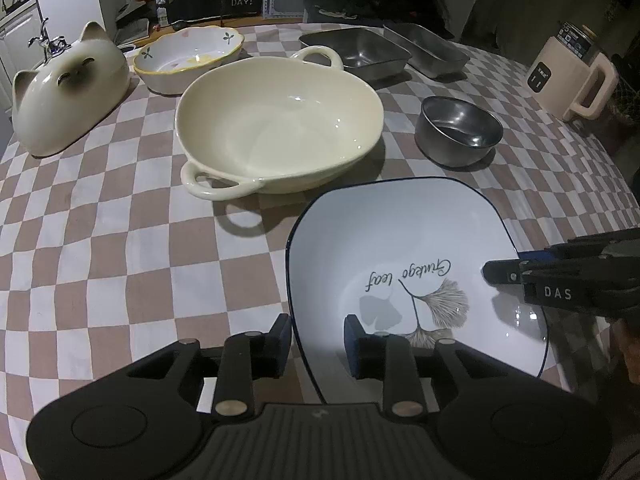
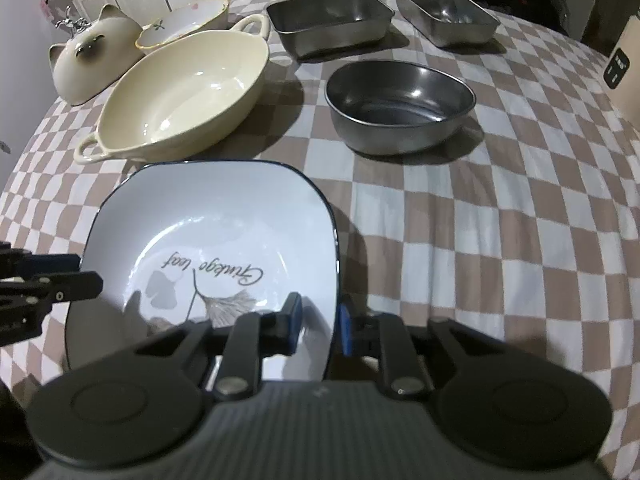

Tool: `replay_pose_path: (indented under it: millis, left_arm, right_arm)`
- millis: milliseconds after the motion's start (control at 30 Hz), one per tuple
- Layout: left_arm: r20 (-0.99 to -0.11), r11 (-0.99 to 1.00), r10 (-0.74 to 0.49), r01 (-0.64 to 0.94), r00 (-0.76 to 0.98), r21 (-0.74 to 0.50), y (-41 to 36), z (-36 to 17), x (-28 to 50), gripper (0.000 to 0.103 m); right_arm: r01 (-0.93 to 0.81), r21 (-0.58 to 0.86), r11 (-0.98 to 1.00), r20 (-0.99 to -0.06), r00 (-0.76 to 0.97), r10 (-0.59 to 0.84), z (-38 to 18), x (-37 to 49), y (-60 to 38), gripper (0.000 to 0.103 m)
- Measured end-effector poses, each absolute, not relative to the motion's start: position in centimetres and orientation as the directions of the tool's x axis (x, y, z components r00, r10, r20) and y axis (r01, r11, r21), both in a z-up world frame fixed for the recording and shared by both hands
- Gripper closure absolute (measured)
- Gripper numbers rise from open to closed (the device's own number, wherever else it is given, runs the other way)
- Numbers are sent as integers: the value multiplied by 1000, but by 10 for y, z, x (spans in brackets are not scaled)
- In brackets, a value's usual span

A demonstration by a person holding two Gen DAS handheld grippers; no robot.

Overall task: Organize plates and bowls
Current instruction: 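Lift the plate with both grippers and carry it toward the cream bowl, then lower the plate onto the table and open both grippers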

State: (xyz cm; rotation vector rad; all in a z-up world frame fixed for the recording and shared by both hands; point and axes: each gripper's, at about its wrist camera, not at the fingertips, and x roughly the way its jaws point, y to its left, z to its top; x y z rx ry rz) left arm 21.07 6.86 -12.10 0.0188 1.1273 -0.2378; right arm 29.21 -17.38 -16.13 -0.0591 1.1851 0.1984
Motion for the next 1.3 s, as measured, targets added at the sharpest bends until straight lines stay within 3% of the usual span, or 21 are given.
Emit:
replay_pose_path:
  millis: [333,500,533,600,667,867,967,1300]
  left_arm:
    - [-912,975,-179,191,368,-114,68,-125,211,69]
    - [-915,977,-175,182,364,-115,69,-126,211,52]
    - [-914,977,-178,177,364,-120,69,-125,211,50]
    - [-914,978,-184,164,362,-132,70,-125,211,33]
    - [-913,979,-185,149,363,-140,71,-124,211,22]
    - [-914,983,-175,120,366,-140,73,-125,213,1]
    - [-917,983,-169,126,360,-132,72,-126,214,0]
    - [-913,986,-158,110,376,-125,74,-124,213,0]
  right_arm:
    - [-192,97,977,-920,357,161,-158,286,-180,74]
    - [-193,139,971,-912,357,201,-156,281,-184,62]
    - [-197,138,971,-910,362,203,-155,280,-184,58]
    - [-208,130,969,-906,372,201,-154,277,-182,51]
    - [-210,122,970,-905,377,195,-153,276,-182,34]
    - [-167,124,978,-913,367,179,-156,277,-191,12]
    - [-154,123,980,-908,382,174,-156,276,-193,1]
    - [-147,127,981,-897,405,177,-155,274,-197,0]
